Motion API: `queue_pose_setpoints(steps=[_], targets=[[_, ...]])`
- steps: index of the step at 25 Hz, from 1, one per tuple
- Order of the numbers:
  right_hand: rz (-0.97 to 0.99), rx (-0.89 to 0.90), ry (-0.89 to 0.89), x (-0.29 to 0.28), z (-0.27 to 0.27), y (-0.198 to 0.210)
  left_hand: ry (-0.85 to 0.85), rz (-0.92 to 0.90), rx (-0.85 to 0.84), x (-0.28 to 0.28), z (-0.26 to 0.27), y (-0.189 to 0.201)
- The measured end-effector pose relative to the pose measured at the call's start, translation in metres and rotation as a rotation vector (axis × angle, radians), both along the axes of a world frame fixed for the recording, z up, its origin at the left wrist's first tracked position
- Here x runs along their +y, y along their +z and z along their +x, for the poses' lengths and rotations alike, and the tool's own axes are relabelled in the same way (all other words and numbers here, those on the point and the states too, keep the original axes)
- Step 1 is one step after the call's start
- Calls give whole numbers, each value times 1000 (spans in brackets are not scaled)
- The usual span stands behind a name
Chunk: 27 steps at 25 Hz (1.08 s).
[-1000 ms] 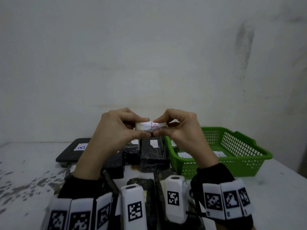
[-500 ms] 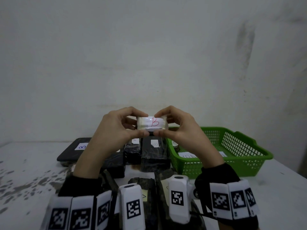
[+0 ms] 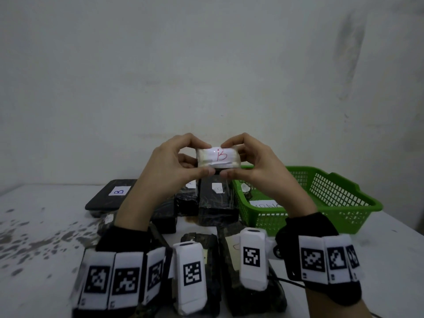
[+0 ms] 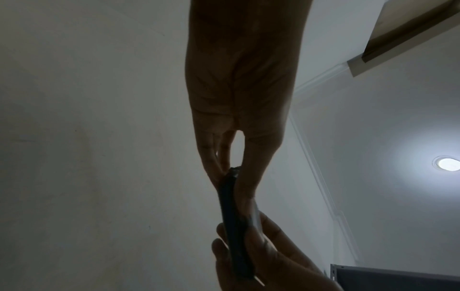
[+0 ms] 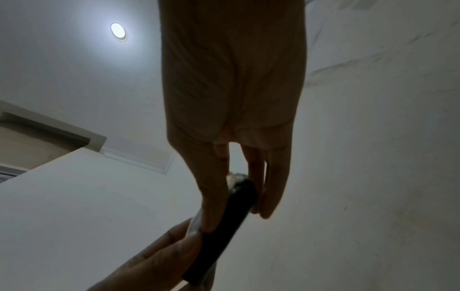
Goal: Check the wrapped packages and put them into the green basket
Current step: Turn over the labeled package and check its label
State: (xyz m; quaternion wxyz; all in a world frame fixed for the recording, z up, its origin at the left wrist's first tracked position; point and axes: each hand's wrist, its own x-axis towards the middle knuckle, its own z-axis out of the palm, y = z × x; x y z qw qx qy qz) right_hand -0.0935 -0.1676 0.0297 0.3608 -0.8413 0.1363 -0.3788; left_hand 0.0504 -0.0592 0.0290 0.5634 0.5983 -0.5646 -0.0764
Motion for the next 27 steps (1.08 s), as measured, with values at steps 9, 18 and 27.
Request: queue_pose_setpoints(steps=[9, 18, 27], targets=[[84, -163, -68, -3, 8, -4, -178, 101, 70, -5, 5, -4], [98, -12, -69, 1, 8, -3, -80, -11, 80, -9, 7, -5], [442, -65, -6, 2, 24, -10, -120, -11, -131, -7, 1, -2]])
